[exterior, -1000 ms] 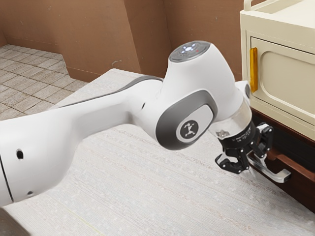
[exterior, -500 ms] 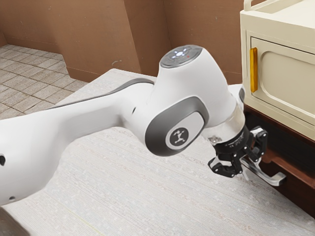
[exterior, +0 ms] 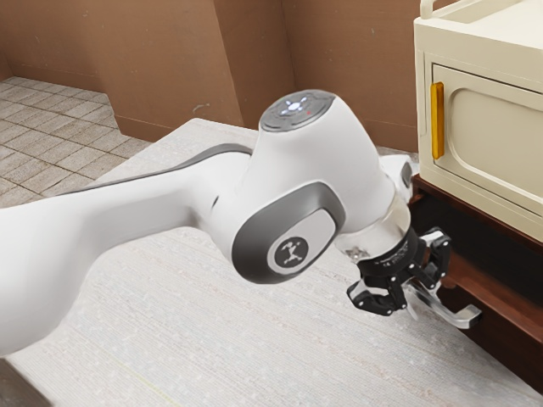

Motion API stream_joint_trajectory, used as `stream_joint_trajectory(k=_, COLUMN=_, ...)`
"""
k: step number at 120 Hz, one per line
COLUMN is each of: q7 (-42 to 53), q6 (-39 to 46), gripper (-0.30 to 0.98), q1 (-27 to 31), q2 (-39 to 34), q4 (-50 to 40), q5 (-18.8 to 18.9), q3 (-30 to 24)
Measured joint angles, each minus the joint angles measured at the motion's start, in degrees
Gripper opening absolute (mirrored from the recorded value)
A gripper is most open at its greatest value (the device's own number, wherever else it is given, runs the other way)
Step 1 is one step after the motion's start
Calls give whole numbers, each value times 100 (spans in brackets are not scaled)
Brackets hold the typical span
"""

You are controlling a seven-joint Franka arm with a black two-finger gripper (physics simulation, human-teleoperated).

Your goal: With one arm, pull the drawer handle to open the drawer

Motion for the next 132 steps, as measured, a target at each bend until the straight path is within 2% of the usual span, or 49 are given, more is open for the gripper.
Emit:
stream_joint_trajectory(k=43, q7=-18, q6=163, gripper=11, q1=-5, q2=-310, q4=-360, q5=109, q3=3)
stream_joint_trajectory(k=132, q7=-641, q6=247, gripper=12, q1=-80, q2=-826, q4=-925, q5=196, q3=0)
